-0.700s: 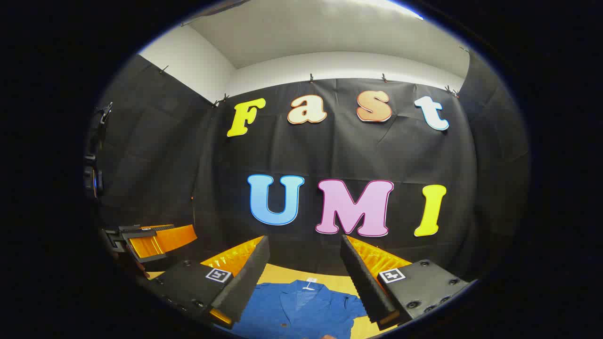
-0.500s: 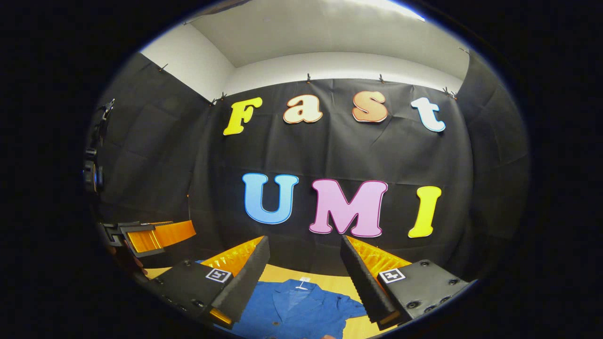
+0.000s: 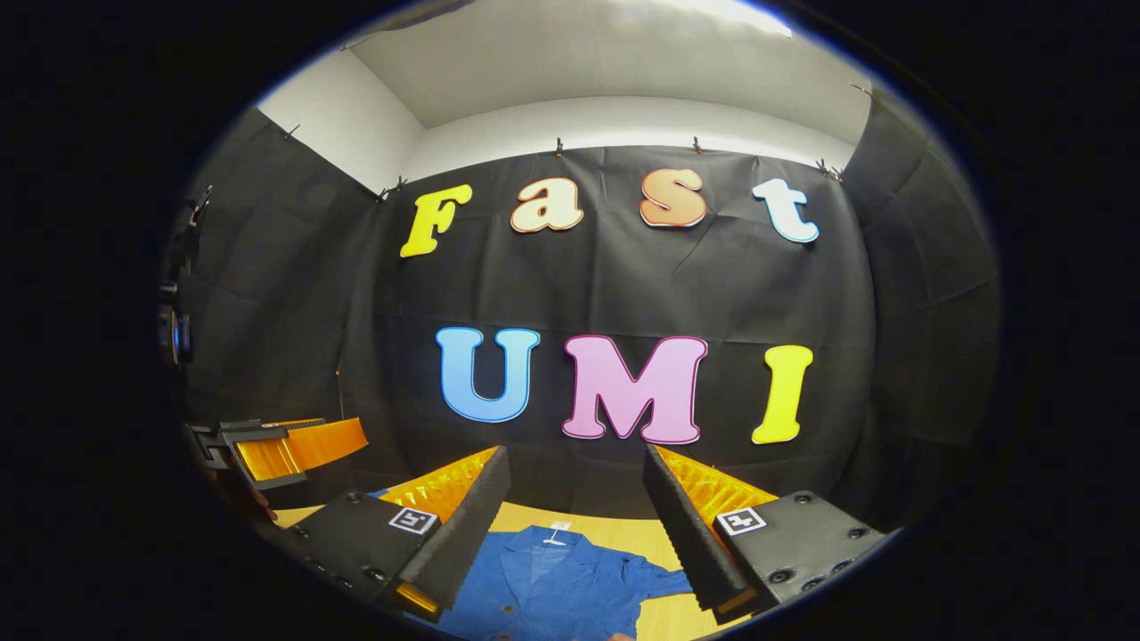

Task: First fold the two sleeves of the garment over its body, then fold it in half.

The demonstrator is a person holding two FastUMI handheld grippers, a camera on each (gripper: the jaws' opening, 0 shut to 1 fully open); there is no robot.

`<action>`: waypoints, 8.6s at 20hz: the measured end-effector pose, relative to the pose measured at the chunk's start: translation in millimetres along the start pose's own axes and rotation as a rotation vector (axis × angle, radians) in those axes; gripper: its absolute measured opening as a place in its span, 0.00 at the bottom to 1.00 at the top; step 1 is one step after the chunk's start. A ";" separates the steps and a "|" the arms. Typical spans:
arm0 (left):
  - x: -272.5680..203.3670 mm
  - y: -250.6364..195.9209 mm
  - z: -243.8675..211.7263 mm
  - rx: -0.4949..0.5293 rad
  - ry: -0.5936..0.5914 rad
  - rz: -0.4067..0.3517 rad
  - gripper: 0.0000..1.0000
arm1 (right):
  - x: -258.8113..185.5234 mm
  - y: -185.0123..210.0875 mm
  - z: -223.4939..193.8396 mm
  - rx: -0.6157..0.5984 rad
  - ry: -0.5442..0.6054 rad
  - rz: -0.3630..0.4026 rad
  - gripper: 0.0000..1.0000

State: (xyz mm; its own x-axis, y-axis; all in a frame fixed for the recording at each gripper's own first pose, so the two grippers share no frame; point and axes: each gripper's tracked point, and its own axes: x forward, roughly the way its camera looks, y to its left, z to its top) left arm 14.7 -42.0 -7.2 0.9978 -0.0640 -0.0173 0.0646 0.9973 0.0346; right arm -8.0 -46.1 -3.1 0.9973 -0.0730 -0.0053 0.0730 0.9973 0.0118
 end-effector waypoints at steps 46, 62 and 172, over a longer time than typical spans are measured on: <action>-8.0 -10.0 2.6 0.081 -0.012 -0.026 0.84 | -17.0 -3.0 9.9 -0.022 -0.013 -0.030 0.97; 2.8 -11.8 3.3 0.133 -0.010 -0.018 0.81 | -3.0 -2.7 4.6 -0.025 0.004 -0.014 0.97; 258.9 533.5 -273.5 0.103 0.717 0.375 0.00 | 37.9 69.9 -121.1 -0.040 0.358 -0.200 0.92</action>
State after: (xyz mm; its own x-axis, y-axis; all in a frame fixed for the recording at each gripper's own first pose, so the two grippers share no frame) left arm 303.4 483.2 -266.5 0.7036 0.3468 -0.6202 -0.2362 0.9373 0.2562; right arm 34.4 22.3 -123.6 0.8982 -0.2639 -0.3516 0.2584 0.9640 -0.0636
